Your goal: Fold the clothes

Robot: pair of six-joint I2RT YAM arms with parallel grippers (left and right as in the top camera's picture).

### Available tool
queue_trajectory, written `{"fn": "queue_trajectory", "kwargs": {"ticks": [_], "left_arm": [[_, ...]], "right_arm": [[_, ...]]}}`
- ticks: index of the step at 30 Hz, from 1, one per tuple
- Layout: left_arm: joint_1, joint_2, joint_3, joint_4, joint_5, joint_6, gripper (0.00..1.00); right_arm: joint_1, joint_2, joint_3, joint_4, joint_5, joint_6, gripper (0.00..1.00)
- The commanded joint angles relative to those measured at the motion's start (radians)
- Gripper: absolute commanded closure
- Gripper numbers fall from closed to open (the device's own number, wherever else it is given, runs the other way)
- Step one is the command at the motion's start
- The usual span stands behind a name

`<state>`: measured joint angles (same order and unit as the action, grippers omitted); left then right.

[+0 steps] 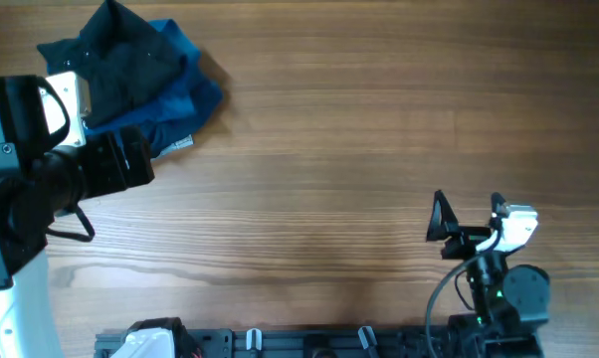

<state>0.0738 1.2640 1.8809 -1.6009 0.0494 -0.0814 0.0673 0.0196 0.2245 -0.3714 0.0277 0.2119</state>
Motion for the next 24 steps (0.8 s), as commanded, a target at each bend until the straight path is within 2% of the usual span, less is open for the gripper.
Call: {"fn": "queue_trajectory", "kwargs": {"ticks": [1, 5, 24], "left_arm": [[-0.005, -0.005, -0.004, 0.002, -0.010, -0.012, 0.00], [-0.005, -0.005, -0.004, 0.002, -0.010, -0.013, 0.00], [-0.005, -0.005, -0.004, 0.002, -0.010, -0.012, 0.00]], "right_arm": [[0.001, -0.016, -0.113, 0.058, 0.013, 0.101, 0.01], [0.000, -0.012, -0.116, 0.090, -0.002, 0.192, 0.00], [0.000, -0.012, -0.116, 0.090, -0.002, 0.191, 0.01]]}}
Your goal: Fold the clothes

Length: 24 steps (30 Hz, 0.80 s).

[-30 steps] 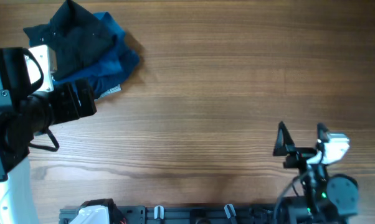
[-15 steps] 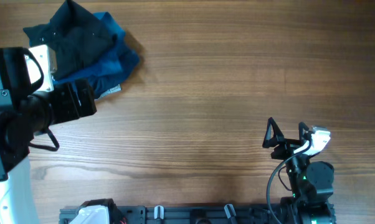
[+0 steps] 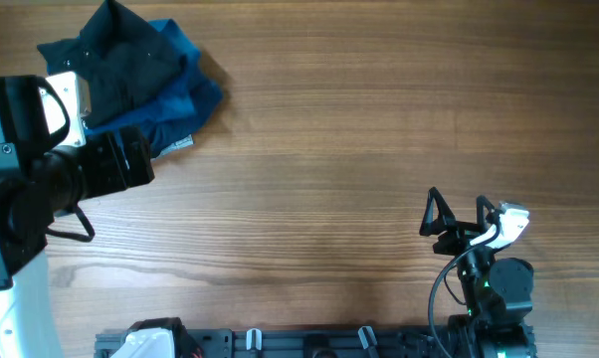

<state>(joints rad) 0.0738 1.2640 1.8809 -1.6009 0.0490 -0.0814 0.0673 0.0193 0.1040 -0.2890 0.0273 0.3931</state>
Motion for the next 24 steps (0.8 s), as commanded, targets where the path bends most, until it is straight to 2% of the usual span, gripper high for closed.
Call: {"fn": "queue_trajectory", "kwargs": {"ticks": [1, 8, 11, 13, 15, 17, 19, 20, 24], "left_arm": [[-0.005, -0.005, -0.004, 0.002, -0.010, -0.013, 0.00], [-0.005, -0.005, -0.004, 0.002, -0.010, -0.012, 0.00], [-0.010, -0.026, -0.005, -0.037, -0.120, 0.010, 0.00], [-0.010, -0.058, -0.010, 0.015, -0.109, 0.009, 0.00], [-0.011, -0.117, -0.066, 0.170, -0.047, 0.009, 0.00], [-0.011, -0.209, -0.197, 0.397, 0.042, 0.009, 0.00], [-0.011, -0.313, -0.376, 0.612, 0.122, 0.008, 0.00], [-0.014, -0.395, -0.530, 0.762, 0.158, -0.011, 0.00], [-0.052, -0.584, -0.875, 0.964, 0.180, -0.013, 0.00]], "right_arm": [[0.000, -0.012, 0.004, 0.008, -0.002, 0.010, 0.00], [0.000, -0.012, 0.004, 0.008, -0.002, 0.010, 0.00], [0.000, -0.012, 0.004, 0.008, -0.002, 0.010, 0.00], [0.000, -0.012, 0.004, 0.008, -0.002, 0.010, 0.01], [0.000, -0.012, 0.004, 0.008, -0.002, 0.010, 0.01], [0.000, -0.012, 0.004, 0.008, -0.002, 0.010, 0.00], [0.000, -0.012, 0.004, 0.008, -0.002, 0.010, 0.01], [0.000, -0.012, 0.004, 0.008, -0.002, 0.010, 0.01], [0.000, -0.012, 0.004, 0.008, -0.002, 0.010, 0.00]]}}
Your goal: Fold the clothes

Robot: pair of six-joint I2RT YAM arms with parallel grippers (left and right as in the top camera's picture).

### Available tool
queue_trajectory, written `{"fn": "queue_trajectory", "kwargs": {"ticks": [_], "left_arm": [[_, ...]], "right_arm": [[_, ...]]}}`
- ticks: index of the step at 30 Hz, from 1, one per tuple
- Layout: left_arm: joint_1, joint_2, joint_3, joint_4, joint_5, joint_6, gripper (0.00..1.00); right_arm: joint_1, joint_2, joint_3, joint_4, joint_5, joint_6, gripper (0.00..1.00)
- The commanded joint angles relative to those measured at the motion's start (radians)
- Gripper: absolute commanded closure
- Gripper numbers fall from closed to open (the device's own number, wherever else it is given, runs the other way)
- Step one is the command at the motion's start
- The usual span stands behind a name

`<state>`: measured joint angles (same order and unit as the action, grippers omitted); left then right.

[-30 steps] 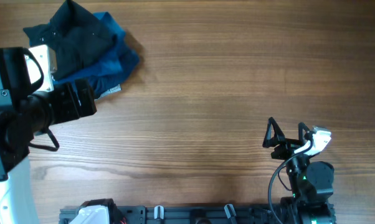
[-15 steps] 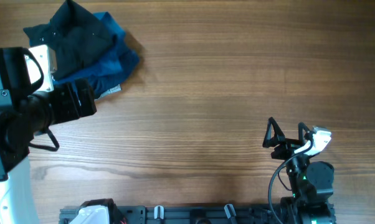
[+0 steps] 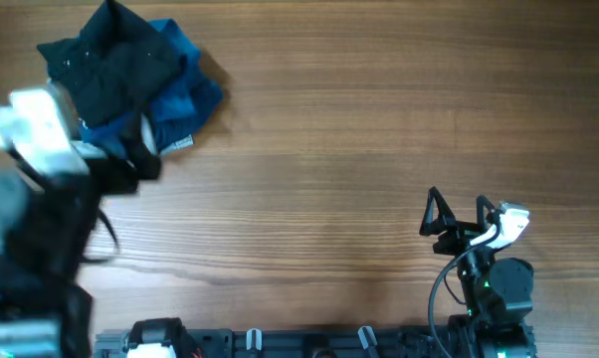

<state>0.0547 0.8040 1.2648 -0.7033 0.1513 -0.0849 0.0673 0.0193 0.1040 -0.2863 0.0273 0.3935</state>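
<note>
A crumpled pile of clothes lies at the table's far left: a black garment [image 3: 115,60] on top of a blue one [image 3: 180,99]. My left arm [image 3: 41,169] shows only as a blurred shape at the left edge. Its dark front end [image 3: 135,159] reaches the near edge of the pile, and the fingers cannot be made out. My right gripper [image 3: 459,212] rests near the front right of the table with its two dark fingers spread apart and nothing between them, far from the clothes.
A wooden table [image 3: 329,129] fills the view. A black rail with mounts [image 3: 280,343] runs along the front edge. The right arm's base and cable [image 3: 494,293] sit at the front right.
My left arm has moved and is now blurred; its white housing sits lower and more tilted beside the pile. The right arm and the clothes are unchanged.
At first my left arm stood still at the left beside the pile, while the right gripper was open at the front right. The right arm then sat slightly further left. Now the left arm is moving by the pile, which has kept its shape throughout.
</note>
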Motion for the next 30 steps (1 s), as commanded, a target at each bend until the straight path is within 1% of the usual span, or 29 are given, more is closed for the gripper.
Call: {"fn": "queue_trajectory", "kwargs": {"ticks": [1, 5, 8, 11, 12, 15, 17, 18, 22, 25, 30], "left_arm": [[-0.042, -0.178, -0.347, 0.096, 0.077, -0.010, 0.00], [-0.052, -0.381, -0.648, 0.170, 0.076, -0.010, 0.00], [-0.052, -0.504, -0.800, 0.211, 0.036, -0.010, 0.00], [-0.052, -0.606, -0.915, 0.238, 0.023, -0.011, 0.00], [-0.052, -0.637, -0.946, 0.244, 0.023, -0.033, 0.00], [-0.052, -0.695, -0.999, 0.260, 0.015, -0.058, 0.00], [-0.052, -0.736, -1.045, 0.298, -0.007, -0.058, 0.00], [-0.052, -0.792, -1.118, 0.352, -0.021, -0.058, 0.00], [-0.059, -0.801, -1.162, 0.368, -0.019, -0.095, 0.00], [-0.085, -0.801, -1.162, 0.368, -0.033, -0.095, 0.00], [-0.090, -0.801, -1.162, 0.368, -0.033, -0.095, 0.00]], "right_arm": [[0.000, -0.012, 0.004, 0.005, -0.002, 0.009, 0.00], [0.000, -0.012, 0.004, 0.005, -0.002, 0.010, 0.00], [0.000, -0.012, 0.004, 0.005, -0.002, 0.010, 0.00], [0.000, -0.012, 0.004, 0.005, -0.002, 0.009, 0.00], [0.000, -0.012, 0.004, 0.005, -0.002, 0.010, 0.00], [0.000, -0.012, 0.004, 0.005, -0.002, 0.010, 0.01], [0.000, -0.012, 0.004, 0.005, -0.002, 0.010, 0.01], [0.000, -0.012, 0.004, 0.005, -0.002, 0.010, 0.01], [0.000, -0.012, 0.004, 0.005, -0.002, 0.010, 0.01], [0.000, -0.012, 0.004, 0.005, -0.002, 0.010, 0.01], [0.000, -0.012, 0.004, 0.005, -0.002, 0.009, 0.01]]}}
